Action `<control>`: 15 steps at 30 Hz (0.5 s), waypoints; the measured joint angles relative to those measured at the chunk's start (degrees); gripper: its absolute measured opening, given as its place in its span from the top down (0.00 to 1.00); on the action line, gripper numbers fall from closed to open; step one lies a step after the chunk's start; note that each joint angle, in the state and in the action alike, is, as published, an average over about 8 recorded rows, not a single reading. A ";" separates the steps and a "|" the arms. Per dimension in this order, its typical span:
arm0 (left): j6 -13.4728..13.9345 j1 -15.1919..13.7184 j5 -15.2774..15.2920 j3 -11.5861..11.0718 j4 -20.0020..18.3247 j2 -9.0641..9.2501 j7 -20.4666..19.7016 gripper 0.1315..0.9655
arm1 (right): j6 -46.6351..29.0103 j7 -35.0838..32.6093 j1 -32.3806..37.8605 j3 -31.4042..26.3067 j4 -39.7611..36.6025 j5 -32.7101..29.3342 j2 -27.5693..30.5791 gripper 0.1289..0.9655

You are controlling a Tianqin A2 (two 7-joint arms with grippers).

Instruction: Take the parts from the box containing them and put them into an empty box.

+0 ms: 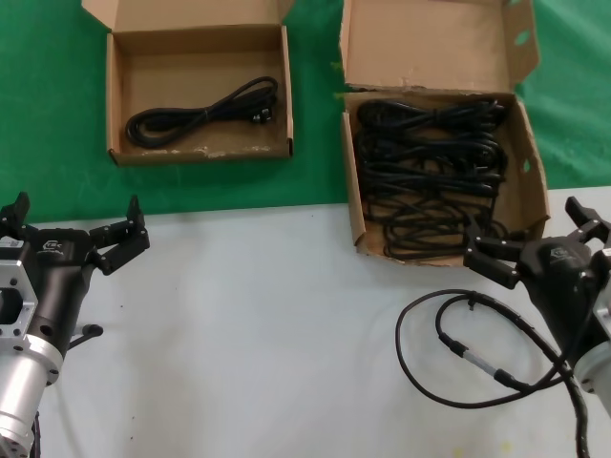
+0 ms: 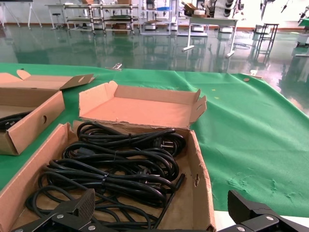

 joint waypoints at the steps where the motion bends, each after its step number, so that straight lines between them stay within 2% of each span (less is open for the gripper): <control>1: 0.00 0.00 0.00 0.00 0.00 0.00 0.00 0.00 | 0.00 0.00 0.00 0.00 0.00 0.00 0.00 0.00; 15: 0.00 0.00 0.00 0.00 0.00 0.00 0.00 0.00 | 0.00 0.00 0.00 0.00 0.00 0.00 0.00 0.00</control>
